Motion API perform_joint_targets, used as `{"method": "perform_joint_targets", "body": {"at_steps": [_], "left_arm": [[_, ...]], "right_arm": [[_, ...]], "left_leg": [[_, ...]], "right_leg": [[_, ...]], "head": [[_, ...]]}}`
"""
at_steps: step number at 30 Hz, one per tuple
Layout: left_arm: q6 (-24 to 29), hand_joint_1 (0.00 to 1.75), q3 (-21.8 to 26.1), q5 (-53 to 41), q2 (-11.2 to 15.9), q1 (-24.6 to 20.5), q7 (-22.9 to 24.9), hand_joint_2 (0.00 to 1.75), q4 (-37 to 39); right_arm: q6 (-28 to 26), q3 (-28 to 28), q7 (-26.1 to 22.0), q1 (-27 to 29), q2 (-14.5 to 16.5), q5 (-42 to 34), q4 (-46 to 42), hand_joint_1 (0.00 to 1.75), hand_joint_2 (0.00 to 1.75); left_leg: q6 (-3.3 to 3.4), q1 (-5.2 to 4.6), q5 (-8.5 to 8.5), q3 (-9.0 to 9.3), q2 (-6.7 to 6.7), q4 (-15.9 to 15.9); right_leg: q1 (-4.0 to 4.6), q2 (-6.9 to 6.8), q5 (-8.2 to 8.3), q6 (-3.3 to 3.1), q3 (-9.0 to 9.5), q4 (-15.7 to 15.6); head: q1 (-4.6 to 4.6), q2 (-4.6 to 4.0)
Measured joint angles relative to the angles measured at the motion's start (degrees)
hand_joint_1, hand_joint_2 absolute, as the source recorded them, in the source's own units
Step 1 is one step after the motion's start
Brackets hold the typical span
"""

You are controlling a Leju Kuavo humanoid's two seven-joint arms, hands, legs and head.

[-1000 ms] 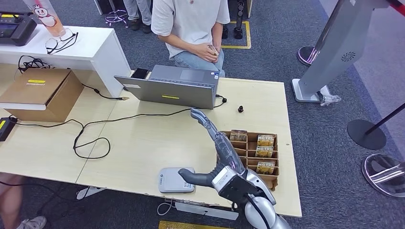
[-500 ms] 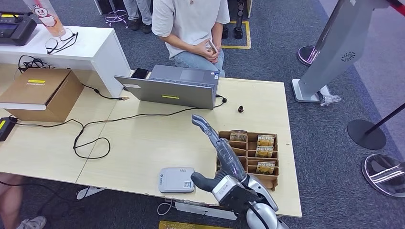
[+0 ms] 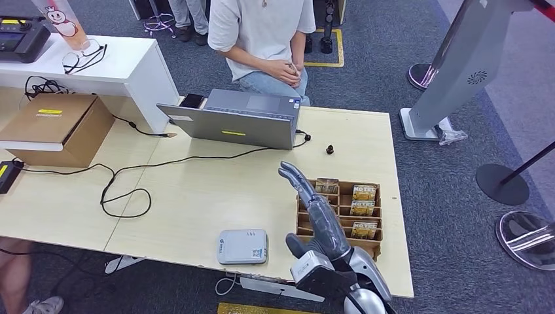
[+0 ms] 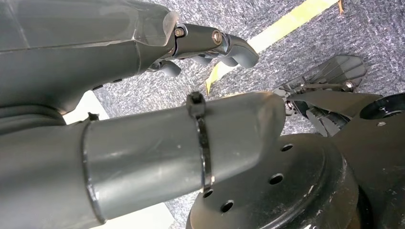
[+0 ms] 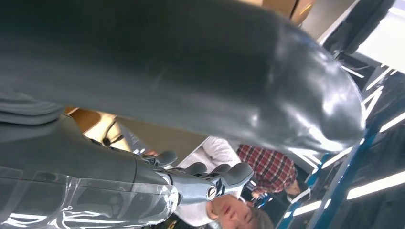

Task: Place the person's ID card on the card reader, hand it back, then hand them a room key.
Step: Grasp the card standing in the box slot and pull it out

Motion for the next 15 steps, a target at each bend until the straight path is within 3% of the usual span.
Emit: {"method": "perform_joint_targets", "body": {"at_steps": [15], "left_arm": [[0.0, 0.0, 1.5, -0.2, -0.2, 0.3, -0.3, 0.0, -0.1]], "right_arm": [[-1.4, -2.1, 0.0, 3.2, -1.9, 1.9, -0.2, 0.0, 0.0]], "left_leg": [[0.0, 0.0, 0.0, 0.0, 0.0, 0.0]], "right_leg": [[0.0, 0.0, 0.0, 0.0, 0.0, 0.0]], "head": [[-0.01, 0.0]]}}
